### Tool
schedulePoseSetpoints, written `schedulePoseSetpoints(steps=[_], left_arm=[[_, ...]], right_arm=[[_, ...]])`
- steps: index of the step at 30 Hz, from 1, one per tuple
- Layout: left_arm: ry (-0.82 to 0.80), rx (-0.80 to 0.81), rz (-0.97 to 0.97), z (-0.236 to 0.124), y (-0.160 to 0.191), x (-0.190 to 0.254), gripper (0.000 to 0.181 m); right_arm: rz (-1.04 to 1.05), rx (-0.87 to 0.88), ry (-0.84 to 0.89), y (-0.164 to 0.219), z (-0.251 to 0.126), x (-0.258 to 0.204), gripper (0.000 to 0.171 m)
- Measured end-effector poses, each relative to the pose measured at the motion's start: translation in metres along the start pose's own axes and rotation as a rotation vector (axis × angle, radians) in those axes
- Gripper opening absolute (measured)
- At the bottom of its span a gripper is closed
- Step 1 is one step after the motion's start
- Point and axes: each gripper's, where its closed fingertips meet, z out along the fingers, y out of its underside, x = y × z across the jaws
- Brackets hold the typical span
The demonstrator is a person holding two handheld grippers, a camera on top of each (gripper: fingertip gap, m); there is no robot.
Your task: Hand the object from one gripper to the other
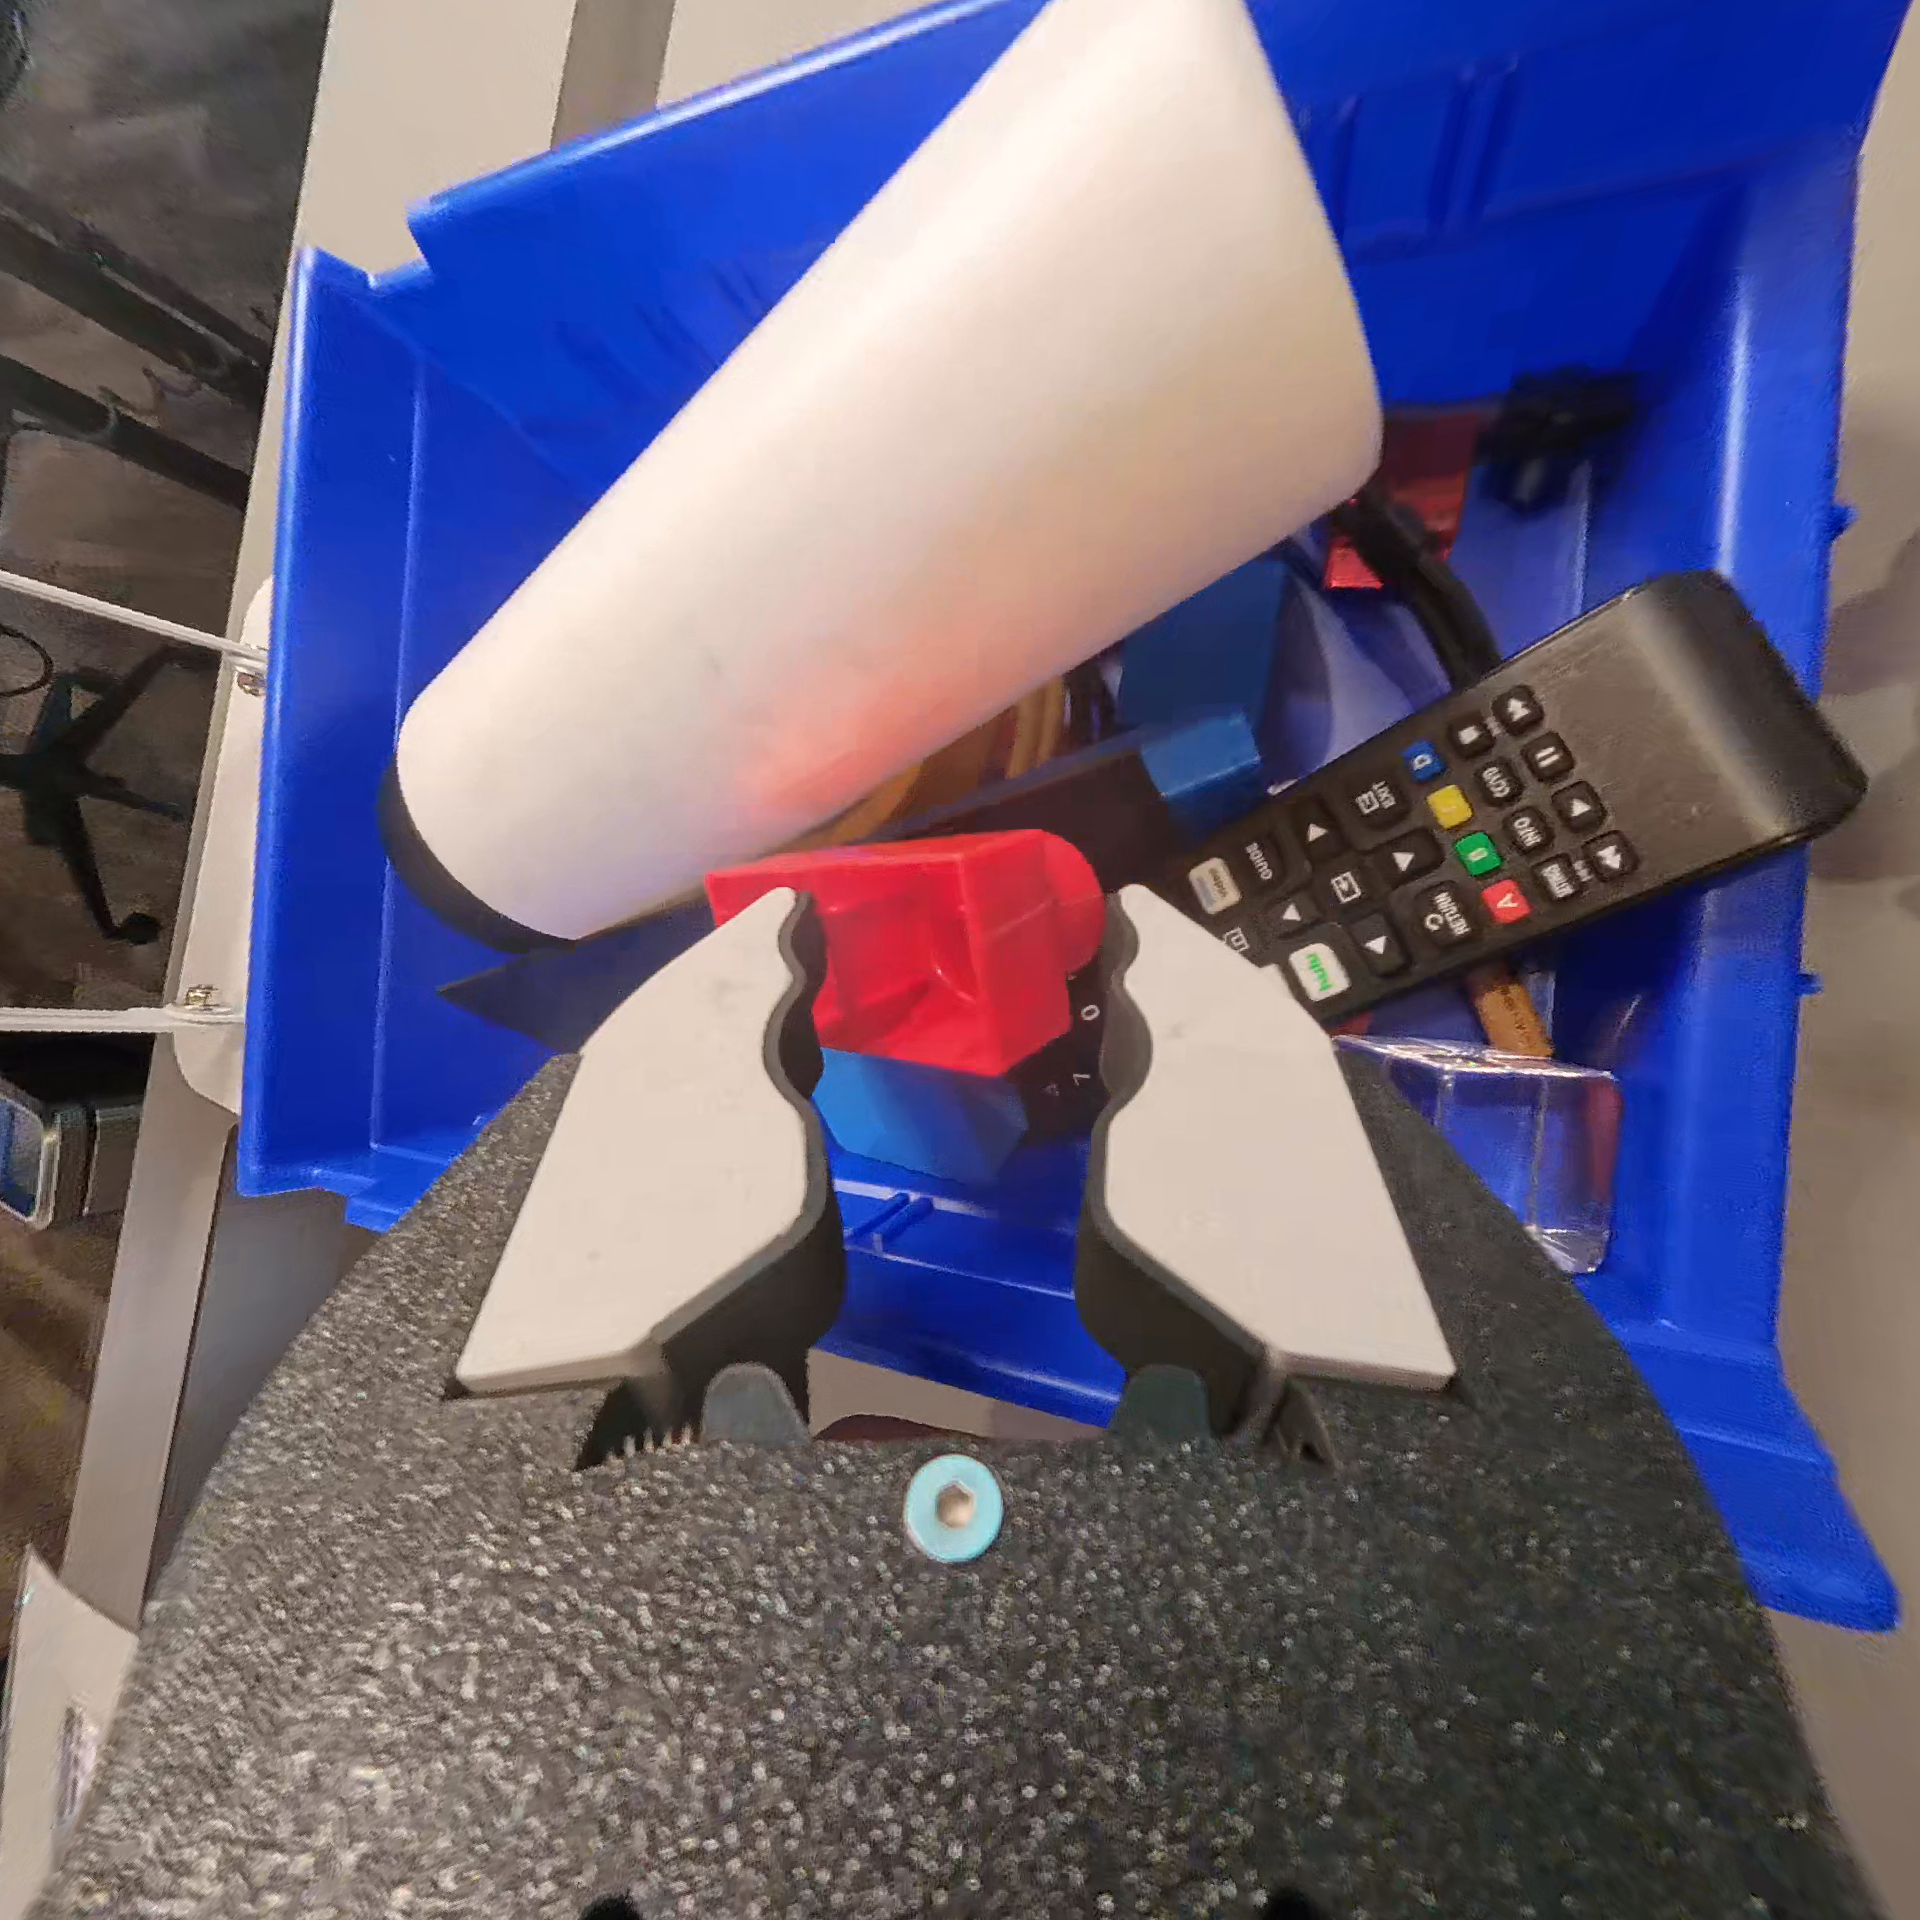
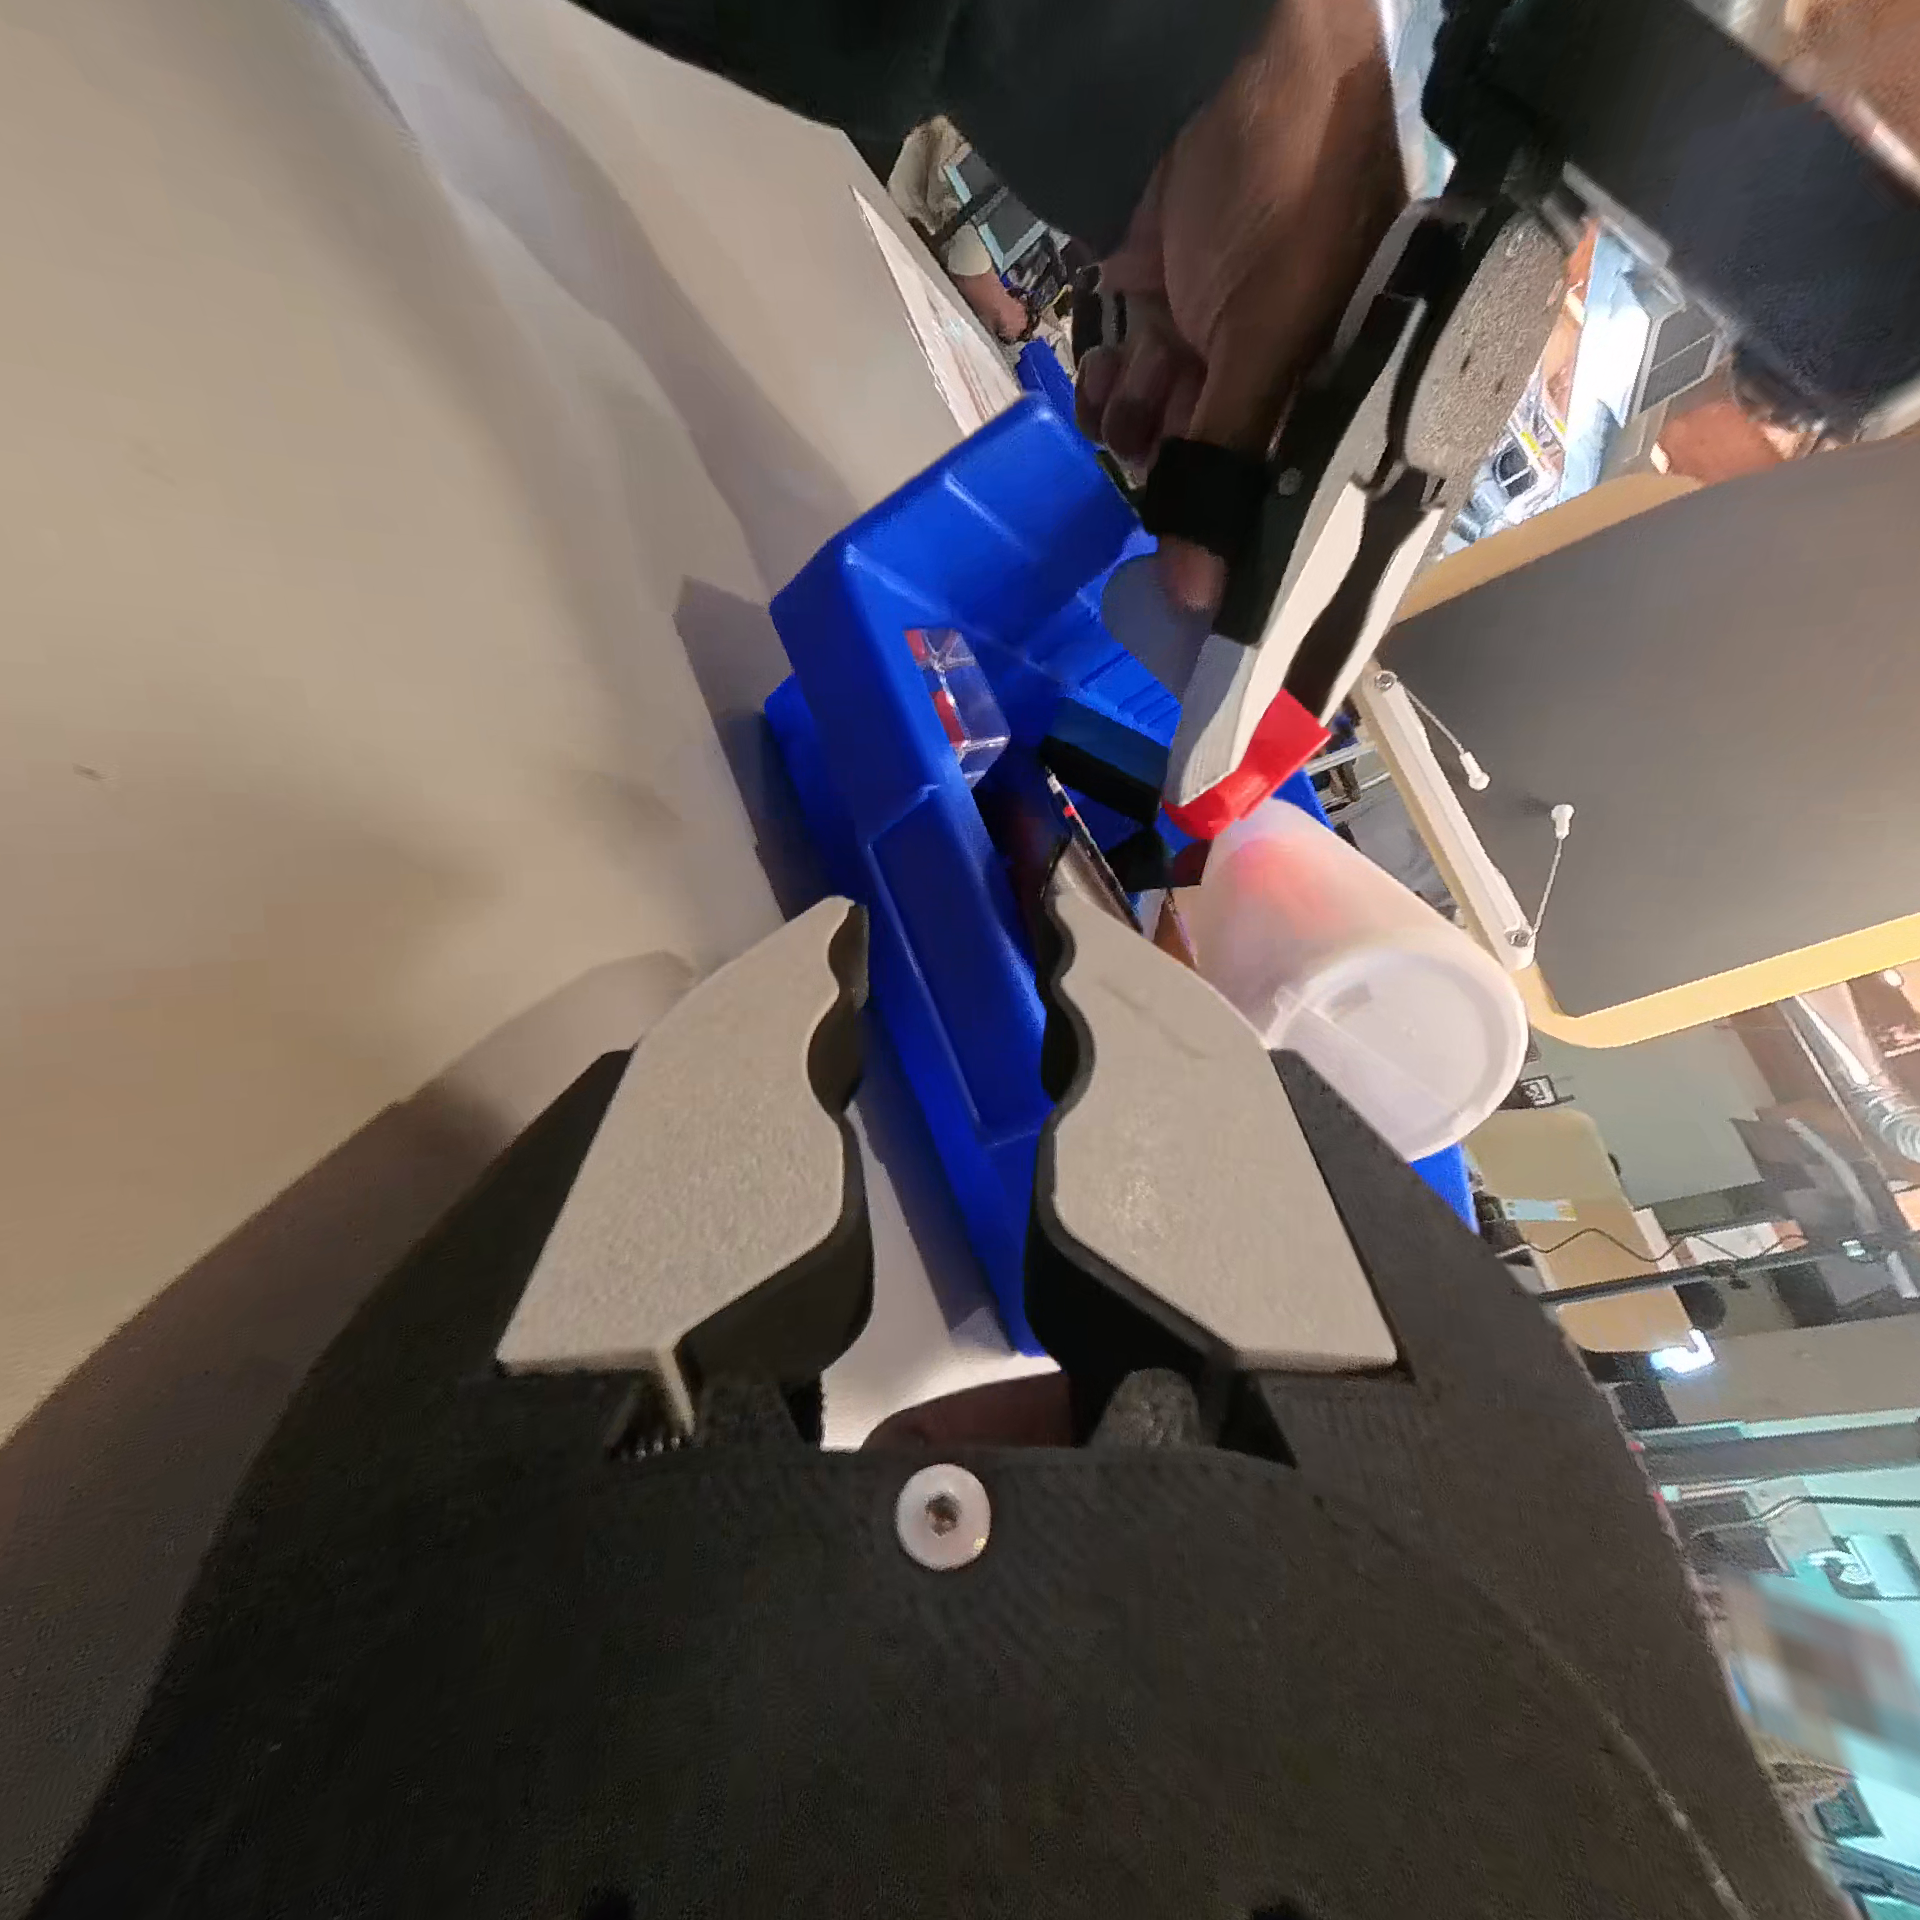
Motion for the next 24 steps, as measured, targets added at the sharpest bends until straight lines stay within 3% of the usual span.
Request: schedulePoseSetpoints(steps=[9, 24], left_arm=[[0.034, -0.011, 0.025, 0.008, 0.000, 0.003, 0.052], [-0.002, 0.038, 0.023, 0.002, -0.004, 0.001, 0.065]], right_arm=[[0.029, -0.018, -0.020, 0.005, 0.002, -0.002, 0.031], [0.161, -0.078, 0.095, 0.014, 0.013, 0.029, 0.036]])
